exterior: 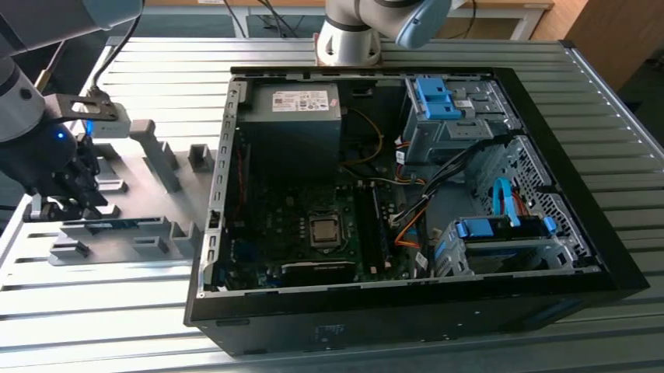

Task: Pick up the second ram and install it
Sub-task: 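Pick up the second ram and move it above second insertion slot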

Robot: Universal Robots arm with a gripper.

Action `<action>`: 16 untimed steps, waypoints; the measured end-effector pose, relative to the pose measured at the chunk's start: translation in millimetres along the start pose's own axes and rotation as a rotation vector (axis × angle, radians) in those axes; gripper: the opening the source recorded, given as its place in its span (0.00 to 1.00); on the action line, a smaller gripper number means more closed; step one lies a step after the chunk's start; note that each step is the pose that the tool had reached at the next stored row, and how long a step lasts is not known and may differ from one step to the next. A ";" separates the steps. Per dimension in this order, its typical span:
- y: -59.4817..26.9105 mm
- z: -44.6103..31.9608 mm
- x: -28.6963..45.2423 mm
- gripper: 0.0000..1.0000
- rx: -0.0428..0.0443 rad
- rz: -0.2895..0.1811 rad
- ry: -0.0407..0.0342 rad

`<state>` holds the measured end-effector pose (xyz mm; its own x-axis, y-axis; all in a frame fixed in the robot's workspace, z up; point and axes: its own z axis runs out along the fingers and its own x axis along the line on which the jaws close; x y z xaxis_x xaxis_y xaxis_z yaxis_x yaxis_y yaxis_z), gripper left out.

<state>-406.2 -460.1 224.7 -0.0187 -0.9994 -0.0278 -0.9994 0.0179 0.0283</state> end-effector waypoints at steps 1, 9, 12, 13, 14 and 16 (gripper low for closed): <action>0.0 0.0 0.0 0.29 0.0001 0.000 0.0000; -0.1 2.8 0.1 0.36 0.0007 0.000 -0.0001; -0.1 6.3 0.3 0.36 0.0039 -0.001 -0.0001; -0.1 7.3 0.4 0.36 0.0060 -0.001 -0.0001; -0.1 8.3 0.4 0.36 0.0083 -0.001 -0.0001; -0.2 10.4 0.5 0.36 0.0135 -0.001 -0.0002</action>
<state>-406.3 -460.4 214.3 -0.0175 -0.9995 -0.0280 -0.9997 0.0171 0.0148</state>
